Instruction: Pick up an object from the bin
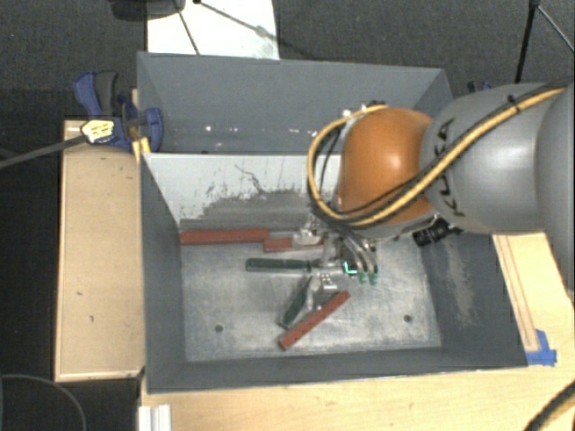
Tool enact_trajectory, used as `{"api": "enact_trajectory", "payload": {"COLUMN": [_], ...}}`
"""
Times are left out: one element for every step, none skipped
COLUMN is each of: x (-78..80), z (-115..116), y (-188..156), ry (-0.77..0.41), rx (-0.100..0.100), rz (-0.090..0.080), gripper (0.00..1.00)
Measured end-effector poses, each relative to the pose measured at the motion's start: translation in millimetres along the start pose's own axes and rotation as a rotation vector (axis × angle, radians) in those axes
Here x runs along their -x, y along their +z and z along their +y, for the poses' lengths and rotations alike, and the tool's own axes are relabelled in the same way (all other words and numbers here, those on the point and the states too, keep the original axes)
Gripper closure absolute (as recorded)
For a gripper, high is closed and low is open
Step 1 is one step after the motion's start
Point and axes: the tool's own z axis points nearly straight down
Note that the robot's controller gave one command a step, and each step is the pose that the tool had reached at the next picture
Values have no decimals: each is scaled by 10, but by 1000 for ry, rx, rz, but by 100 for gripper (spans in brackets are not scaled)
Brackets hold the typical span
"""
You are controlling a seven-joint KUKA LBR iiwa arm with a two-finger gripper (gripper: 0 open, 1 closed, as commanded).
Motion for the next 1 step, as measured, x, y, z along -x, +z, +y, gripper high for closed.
{"api": "enact_trajectory", "payload": {"x": [19], "z": [-4], "y": [-43], "ry": [2], "rx": [1], "rz": [-8], "gripper": [0]}}
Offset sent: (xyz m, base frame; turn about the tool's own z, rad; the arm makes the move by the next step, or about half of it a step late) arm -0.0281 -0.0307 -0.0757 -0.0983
